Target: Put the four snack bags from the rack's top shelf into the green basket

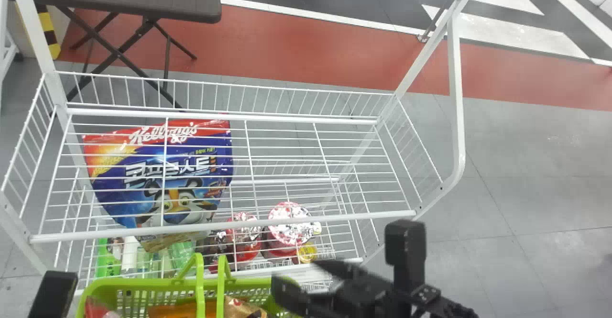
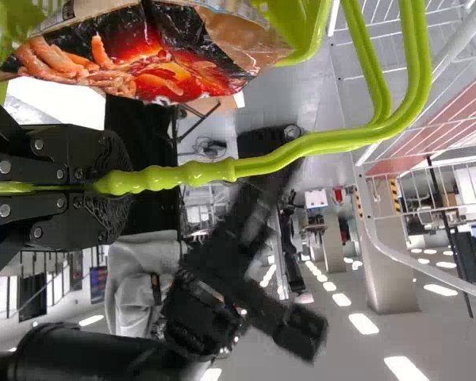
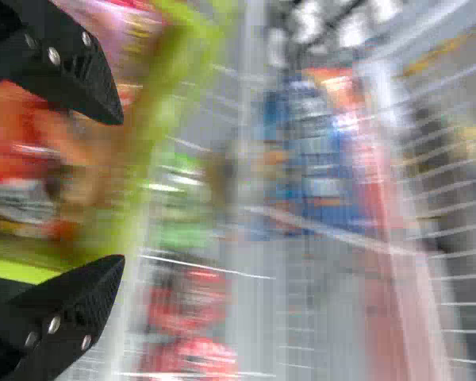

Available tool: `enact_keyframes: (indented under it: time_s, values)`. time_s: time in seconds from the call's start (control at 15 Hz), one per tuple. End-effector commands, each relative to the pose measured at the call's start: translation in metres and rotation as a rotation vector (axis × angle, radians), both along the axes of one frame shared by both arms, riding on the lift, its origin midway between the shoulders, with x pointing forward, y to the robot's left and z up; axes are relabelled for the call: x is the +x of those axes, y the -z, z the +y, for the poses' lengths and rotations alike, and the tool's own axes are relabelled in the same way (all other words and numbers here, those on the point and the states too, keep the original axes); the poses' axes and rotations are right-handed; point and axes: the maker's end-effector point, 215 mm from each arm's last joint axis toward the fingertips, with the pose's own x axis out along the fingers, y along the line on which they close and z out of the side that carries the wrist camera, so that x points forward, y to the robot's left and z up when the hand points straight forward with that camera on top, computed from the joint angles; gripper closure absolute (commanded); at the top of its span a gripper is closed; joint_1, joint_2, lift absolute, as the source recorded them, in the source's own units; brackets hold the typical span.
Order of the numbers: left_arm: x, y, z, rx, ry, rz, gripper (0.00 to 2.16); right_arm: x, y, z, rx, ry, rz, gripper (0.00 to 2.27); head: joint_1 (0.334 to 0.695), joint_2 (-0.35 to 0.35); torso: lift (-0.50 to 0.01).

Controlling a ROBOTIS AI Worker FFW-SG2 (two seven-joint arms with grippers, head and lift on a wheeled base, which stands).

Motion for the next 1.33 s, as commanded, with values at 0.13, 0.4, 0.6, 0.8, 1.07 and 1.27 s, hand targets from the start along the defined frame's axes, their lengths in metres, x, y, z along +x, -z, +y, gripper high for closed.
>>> enact_keyframes:
  time_s: [0.13, 0.4, 0.6, 0.8, 1.07, 1.27]
  values:
    - [-0.010, 0.001, -0.002, -0.022, 0.002, 0.034, 2.15, 0.036, -0.112, -0.003, 0.061, 0.097, -0.521, 0.05, 0.695, -0.350, 0.000]
    - [-0.016, 0.005, -0.001, -0.031, -0.001, 0.062, 2.15, 0.039, -0.092, -0.028, 0.072, 0.253, -0.474, 0.05, 0.695, -0.350, 0.000]
    - [-0.018, 0.005, -0.001, -0.035, -0.002, 0.070, 2.15, 0.037, -0.093, -0.043, 0.053, 0.287, -0.472, 0.05, 0.695, -0.350, 0.000]
    - [-0.018, 0.005, 0.000, -0.037, -0.005, 0.070, 2.15, 0.035, -0.092, -0.045, 0.050, 0.289, -0.468, 0.06, 0.695, -0.350, 0.000]
    - [-0.017, 0.003, 0.002, -0.044, -0.010, 0.070, 2.15, 0.033, -0.094, -0.044, 0.048, 0.285, -0.469, 0.06, 0.695, -0.350, 0.000]
    - [-0.016, 0.004, 0.004, -0.041, -0.017, 0.071, 2.15, 0.033, -0.092, -0.044, 0.048, 0.286, -0.467, 0.06, 0.695, -0.350, 0.000]
